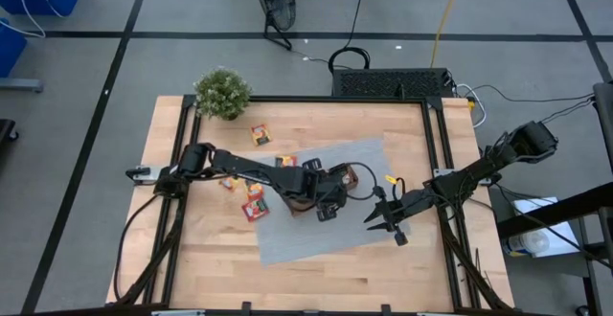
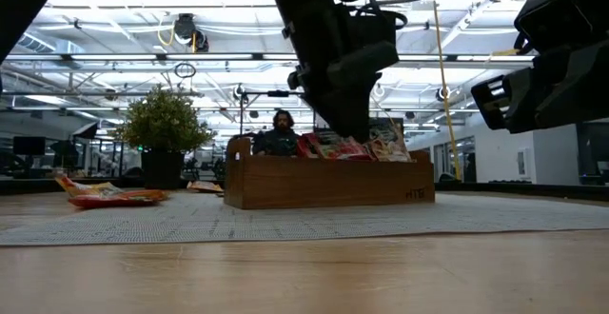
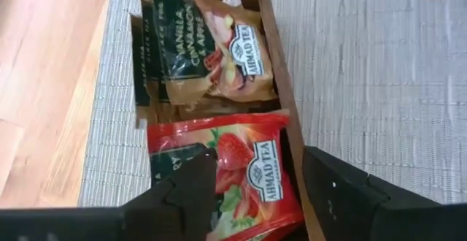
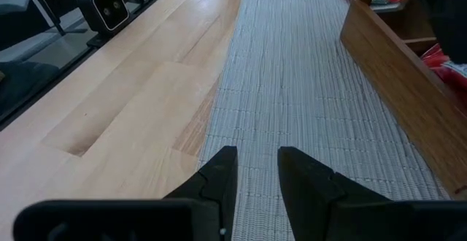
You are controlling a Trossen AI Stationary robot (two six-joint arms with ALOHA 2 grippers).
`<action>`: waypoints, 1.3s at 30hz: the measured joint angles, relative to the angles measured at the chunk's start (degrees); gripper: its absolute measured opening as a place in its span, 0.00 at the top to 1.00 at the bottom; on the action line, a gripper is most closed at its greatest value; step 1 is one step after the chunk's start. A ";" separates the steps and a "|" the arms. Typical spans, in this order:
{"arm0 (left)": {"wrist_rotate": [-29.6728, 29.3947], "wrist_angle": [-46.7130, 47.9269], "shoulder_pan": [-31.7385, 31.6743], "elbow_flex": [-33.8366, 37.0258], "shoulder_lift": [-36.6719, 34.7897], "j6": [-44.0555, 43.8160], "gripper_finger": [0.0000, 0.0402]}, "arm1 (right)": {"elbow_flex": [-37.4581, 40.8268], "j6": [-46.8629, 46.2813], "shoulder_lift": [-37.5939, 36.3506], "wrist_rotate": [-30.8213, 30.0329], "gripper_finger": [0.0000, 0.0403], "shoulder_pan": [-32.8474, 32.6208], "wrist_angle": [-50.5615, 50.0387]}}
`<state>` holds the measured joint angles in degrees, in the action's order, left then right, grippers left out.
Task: Pick & Place Tea
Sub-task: Put the red tea bag into the middle section of the wooden organizer
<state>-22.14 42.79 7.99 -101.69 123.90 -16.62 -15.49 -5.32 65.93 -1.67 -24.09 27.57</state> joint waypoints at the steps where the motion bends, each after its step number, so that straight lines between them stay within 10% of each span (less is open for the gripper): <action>1: -0.03 -0.09 0.07 -0.01 0.00 0.00 0.50 | 0.00 0.00 0.00 0.00 0.77 0.01 0.00; 39: 10.20 -0.86 -2.63 -0.22 3.08 -3.91 0.99 | 0.00 -0.59 -0.02 0.22 0.77 0.01 -0.01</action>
<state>-11.95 41.93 5.37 -101.91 126.98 -20.53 -15.49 -5.92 65.91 -1.45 -24.08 27.56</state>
